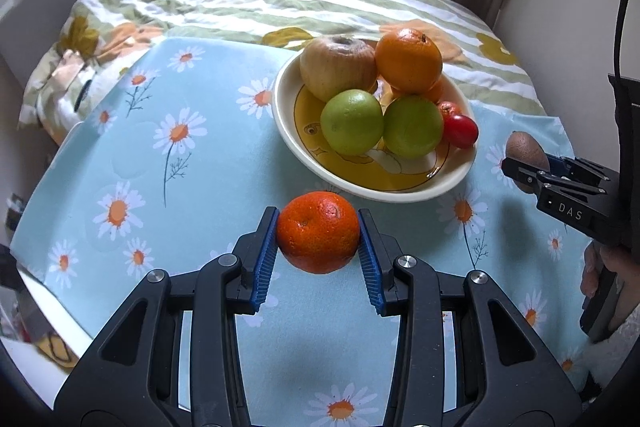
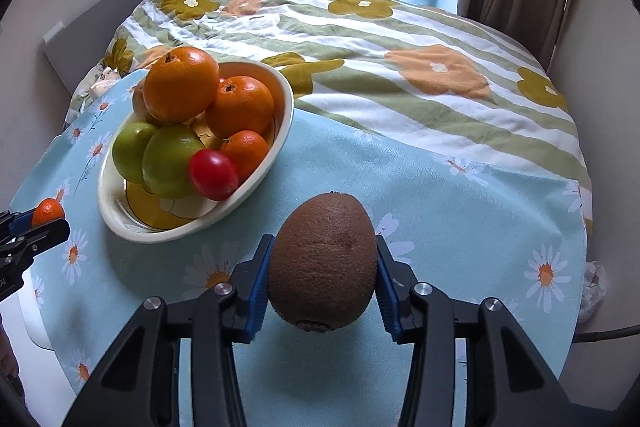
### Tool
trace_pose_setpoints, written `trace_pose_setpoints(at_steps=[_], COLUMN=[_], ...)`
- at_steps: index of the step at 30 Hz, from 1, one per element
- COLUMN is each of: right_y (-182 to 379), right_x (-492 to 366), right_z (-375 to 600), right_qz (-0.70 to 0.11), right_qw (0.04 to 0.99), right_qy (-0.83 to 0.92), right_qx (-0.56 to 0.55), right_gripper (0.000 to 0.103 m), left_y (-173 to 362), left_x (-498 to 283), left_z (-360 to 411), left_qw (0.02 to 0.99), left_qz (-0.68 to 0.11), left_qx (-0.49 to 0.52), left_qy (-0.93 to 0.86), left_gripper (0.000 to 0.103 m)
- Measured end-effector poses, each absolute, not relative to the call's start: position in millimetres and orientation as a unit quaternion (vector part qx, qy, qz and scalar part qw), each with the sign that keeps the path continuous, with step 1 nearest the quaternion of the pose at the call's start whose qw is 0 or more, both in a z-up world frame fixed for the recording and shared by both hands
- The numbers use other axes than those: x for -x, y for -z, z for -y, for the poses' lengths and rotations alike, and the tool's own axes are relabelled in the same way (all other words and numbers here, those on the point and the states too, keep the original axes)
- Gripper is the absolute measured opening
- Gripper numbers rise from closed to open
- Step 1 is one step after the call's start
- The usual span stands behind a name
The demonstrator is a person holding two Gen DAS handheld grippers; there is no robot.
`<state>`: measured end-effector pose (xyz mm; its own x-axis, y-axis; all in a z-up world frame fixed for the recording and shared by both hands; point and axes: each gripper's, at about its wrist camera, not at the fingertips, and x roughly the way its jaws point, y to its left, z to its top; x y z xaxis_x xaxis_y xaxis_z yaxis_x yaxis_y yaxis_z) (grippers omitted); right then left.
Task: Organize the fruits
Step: 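Grasp the small mandarin with the left tool while the right tool grasps the brown kiwi, then carry the mandarin into the bowl and open the left tool while the right tool carries the kiwi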
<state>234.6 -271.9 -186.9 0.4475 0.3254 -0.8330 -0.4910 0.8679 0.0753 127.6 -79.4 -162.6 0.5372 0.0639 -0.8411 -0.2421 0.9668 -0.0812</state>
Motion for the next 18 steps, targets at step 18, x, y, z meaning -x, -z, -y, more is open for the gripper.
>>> trace_pose_setpoints(at_steps=[18], right_y=[119], right_x=[-192], right_z=[241], right_qz=[-0.449], right_qw=[0.860], right_qy=[-0.234], right_qx=[0.058], right_gripper=[0.043], left_y=[109], left_x=[-148], left_z=[48], left_qw=[0.893], left_qz=[-0.443], left_qx=[0.073], left_qy=[-0.020], left_gripper=[0.043])
